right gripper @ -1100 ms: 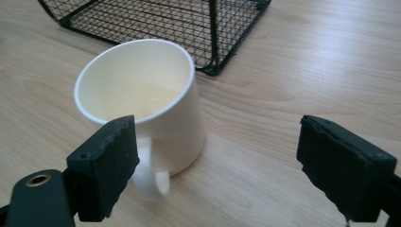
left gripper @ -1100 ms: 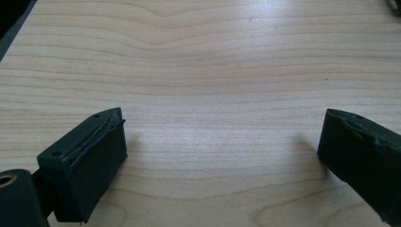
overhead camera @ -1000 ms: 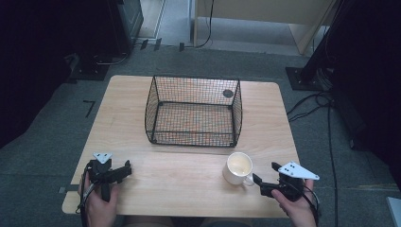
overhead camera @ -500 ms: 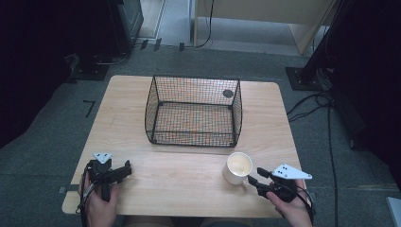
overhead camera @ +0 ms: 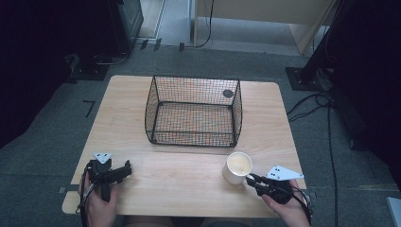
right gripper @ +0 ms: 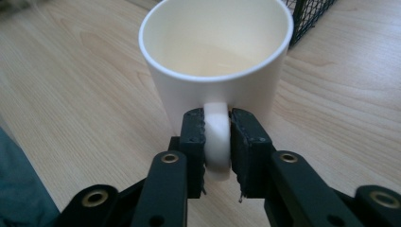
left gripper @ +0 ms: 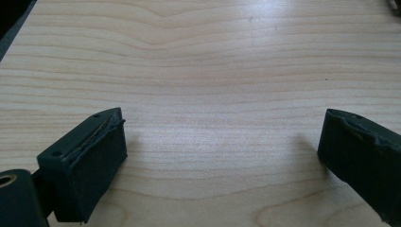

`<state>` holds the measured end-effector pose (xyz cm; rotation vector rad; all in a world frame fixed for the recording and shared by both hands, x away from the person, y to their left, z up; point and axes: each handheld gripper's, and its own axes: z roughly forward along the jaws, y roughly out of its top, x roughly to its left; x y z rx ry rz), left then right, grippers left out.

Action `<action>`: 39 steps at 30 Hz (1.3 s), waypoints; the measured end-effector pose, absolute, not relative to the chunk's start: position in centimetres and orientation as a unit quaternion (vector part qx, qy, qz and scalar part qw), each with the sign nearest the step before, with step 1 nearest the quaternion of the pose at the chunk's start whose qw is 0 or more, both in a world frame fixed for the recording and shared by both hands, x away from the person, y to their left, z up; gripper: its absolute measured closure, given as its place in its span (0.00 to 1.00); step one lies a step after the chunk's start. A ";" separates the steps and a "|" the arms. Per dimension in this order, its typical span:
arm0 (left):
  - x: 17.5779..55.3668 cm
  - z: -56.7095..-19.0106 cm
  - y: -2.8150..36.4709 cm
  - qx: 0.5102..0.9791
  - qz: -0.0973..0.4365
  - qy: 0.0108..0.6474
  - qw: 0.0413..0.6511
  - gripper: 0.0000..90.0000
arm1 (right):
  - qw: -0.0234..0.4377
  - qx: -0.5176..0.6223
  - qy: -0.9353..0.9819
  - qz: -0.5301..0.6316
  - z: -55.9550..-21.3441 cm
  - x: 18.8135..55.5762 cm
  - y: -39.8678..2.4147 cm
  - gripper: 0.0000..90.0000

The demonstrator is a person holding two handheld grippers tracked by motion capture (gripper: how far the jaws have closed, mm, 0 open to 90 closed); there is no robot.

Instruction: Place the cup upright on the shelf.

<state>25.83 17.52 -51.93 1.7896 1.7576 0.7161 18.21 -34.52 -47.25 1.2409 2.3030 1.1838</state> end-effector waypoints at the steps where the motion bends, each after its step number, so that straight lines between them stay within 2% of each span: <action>1: 25.8 -51.9 17.5 0.662 0.265 0.650 0.264 0.02 | 0.136 0.429 0.796 0.405 -47.3 18.2 -34.4 0.86; 19: 25.8 -51.9 17.5 0.662 0.265 0.650 0.263 0.02 | 0.162 0.420 0.803 0.390 -46.3 18.2 -33.4 0.89; 30: 25.8 -51.9 17.5 0.662 0.265 0.650 0.263 0.02 | 0.146 0.415 0.807 0.395 -45.0 18.6 -32.1 0.90; 39: 25.8 -51.9 17.5 0.662 0.265 0.650 0.263 0.02 | 0.154 0.407 0.799 0.414 -43.0 19.6 -30.8 0.90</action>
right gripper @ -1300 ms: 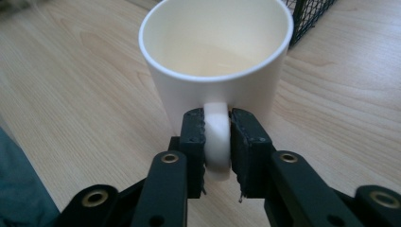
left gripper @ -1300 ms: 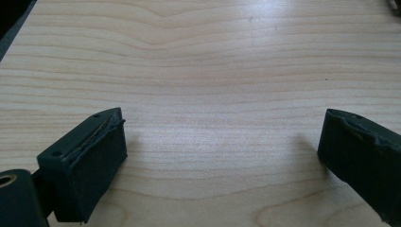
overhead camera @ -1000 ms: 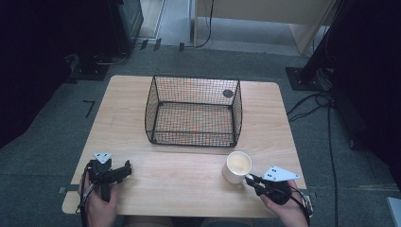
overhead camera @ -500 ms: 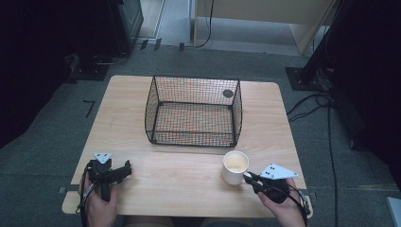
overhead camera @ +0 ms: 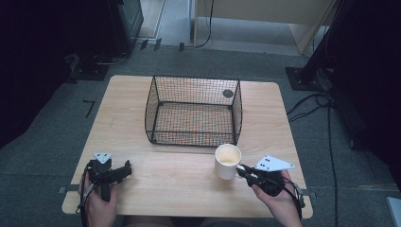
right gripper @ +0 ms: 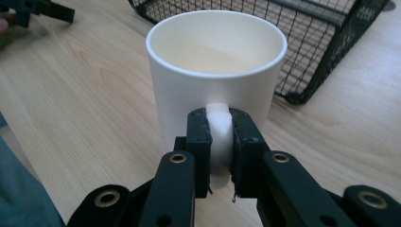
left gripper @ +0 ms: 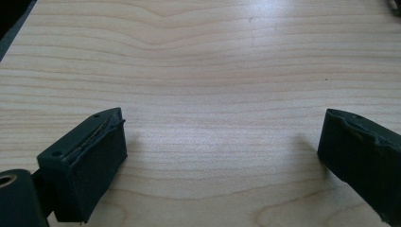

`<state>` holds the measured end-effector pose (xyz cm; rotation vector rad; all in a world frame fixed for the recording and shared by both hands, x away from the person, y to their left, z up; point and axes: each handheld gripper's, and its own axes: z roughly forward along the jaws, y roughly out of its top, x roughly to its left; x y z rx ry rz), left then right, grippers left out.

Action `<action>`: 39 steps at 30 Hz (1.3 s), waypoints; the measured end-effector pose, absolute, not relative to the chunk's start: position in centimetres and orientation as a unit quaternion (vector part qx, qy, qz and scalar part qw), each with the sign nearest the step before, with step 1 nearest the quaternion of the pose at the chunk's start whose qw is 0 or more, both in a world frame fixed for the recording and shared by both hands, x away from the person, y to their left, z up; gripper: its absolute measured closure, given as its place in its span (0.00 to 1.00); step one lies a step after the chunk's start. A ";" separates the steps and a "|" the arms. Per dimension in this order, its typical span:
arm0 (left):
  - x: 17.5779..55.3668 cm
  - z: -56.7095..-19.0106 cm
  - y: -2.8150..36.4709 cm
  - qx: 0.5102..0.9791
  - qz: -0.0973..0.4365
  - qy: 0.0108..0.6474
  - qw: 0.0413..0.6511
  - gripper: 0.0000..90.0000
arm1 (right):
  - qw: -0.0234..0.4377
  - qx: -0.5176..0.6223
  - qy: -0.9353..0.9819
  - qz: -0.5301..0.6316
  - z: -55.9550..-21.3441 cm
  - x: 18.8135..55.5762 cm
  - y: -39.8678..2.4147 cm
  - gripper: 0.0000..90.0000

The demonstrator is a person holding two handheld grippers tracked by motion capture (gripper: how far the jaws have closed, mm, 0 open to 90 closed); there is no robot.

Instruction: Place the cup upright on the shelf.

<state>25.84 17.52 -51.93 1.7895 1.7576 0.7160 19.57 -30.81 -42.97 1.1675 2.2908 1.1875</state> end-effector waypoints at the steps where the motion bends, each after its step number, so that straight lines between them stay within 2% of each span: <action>1: 25.8 -51.9 17.5 0.662 0.265 0.650 0.263 0.02 | 0.155 0.404 0.799 0.417 -42.7 19.7 -30.7 0.90; 39: 25.8 -51.9 17.5 0.662 0.264 0.650 0.263 0.02 | 0.183 0.359 0.793 0.457 -34.1 25.9 -25.4 0.90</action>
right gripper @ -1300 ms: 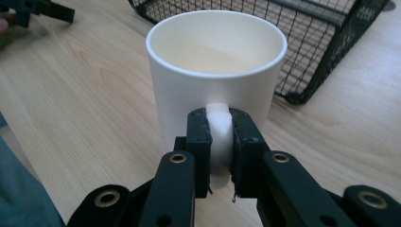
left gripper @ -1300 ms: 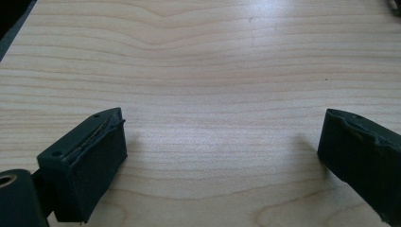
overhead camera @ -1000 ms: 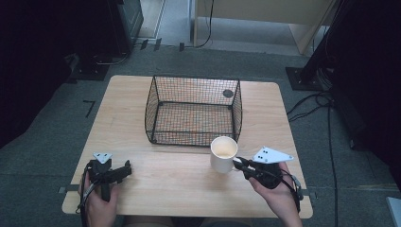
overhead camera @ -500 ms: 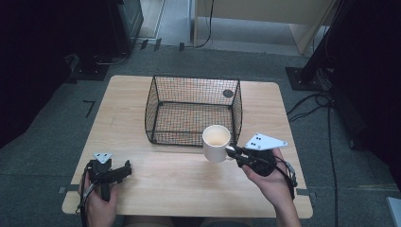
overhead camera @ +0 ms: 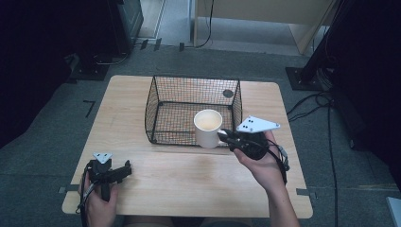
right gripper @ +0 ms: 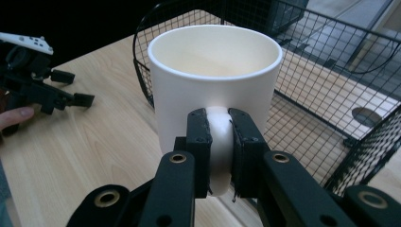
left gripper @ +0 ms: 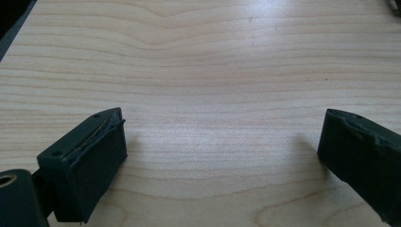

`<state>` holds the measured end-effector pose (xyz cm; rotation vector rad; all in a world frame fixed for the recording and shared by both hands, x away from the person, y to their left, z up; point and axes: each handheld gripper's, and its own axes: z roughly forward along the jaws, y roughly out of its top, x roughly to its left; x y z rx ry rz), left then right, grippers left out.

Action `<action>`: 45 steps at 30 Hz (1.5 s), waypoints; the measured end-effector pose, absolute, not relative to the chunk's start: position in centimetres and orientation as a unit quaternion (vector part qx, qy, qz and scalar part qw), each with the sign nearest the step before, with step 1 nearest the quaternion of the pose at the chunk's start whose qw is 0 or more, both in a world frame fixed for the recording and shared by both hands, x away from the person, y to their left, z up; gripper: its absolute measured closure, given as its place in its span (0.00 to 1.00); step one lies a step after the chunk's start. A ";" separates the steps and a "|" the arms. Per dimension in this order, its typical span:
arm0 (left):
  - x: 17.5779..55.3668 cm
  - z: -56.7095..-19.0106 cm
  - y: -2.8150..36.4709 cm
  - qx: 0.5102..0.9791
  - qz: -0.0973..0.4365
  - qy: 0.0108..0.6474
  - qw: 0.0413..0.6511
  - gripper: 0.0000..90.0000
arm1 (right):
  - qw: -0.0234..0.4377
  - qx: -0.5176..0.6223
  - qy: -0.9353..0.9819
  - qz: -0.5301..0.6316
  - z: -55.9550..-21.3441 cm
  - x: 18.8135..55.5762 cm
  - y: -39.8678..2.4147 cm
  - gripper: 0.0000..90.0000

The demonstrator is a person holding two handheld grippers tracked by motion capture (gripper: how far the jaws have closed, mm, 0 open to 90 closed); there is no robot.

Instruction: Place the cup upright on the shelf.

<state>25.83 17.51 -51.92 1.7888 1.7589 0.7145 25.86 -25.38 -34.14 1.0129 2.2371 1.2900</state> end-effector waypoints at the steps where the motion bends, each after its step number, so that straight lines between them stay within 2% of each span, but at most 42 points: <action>1: 25.8 -51.9 17.5 0.661 0.264 0.651 0.264 0.02 | 0.183 0.359 0.792 0.458 -34.0 26.1 -25.2 0.90; 19: 25.8 -51.9 17.5 0.661 0.264 0.651 0.263 0.02 | 0.205 0.381 0.773 0.463 -33.3 29.9 -23.6 0.90; 45: 25.8 -51.9 17.5 0.661 0.265 0.651 0.264 0.02 | 0.208 0.404 0.778 0.433 -36.7 37.0 -21.4 0.90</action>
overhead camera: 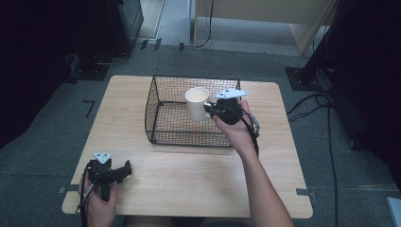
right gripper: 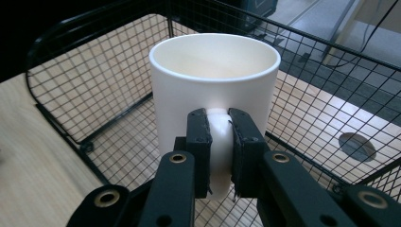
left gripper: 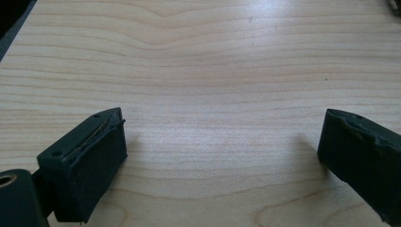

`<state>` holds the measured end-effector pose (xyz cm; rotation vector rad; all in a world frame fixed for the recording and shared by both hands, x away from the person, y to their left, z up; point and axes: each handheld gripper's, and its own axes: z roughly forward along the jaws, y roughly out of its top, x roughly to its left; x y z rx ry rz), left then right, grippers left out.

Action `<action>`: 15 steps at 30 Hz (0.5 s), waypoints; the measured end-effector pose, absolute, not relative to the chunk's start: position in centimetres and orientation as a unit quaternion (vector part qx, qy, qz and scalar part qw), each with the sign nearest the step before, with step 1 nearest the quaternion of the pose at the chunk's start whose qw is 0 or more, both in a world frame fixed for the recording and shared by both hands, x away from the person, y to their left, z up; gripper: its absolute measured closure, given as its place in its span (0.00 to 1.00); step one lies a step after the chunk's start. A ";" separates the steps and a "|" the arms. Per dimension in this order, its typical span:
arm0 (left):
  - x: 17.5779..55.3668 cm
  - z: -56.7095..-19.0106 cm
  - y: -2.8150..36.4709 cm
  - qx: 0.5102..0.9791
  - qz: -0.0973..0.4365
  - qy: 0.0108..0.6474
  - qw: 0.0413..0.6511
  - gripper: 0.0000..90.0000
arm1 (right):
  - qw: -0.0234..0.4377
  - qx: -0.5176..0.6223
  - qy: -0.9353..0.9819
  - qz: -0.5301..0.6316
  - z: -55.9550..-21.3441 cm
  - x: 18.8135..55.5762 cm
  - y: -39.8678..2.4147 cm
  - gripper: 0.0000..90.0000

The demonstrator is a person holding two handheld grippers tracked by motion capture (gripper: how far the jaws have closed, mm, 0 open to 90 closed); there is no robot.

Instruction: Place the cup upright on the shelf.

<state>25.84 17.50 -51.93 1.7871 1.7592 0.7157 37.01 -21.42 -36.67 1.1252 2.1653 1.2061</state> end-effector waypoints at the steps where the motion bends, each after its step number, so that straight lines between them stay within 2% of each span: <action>1: 25.8 -51.9 17.5 0.661 0.265 0.651 0.264 0.02 | 0.209 0.405 0.778 0.432 -36.8 37.3 -21.4 0.90; 15: 25.8 -51.9 17.5 0.661 0.265 0.651 0.264 0.02 | 0.198 0.402 0.782 0.433 -38.7 40.7 -20.7 0.90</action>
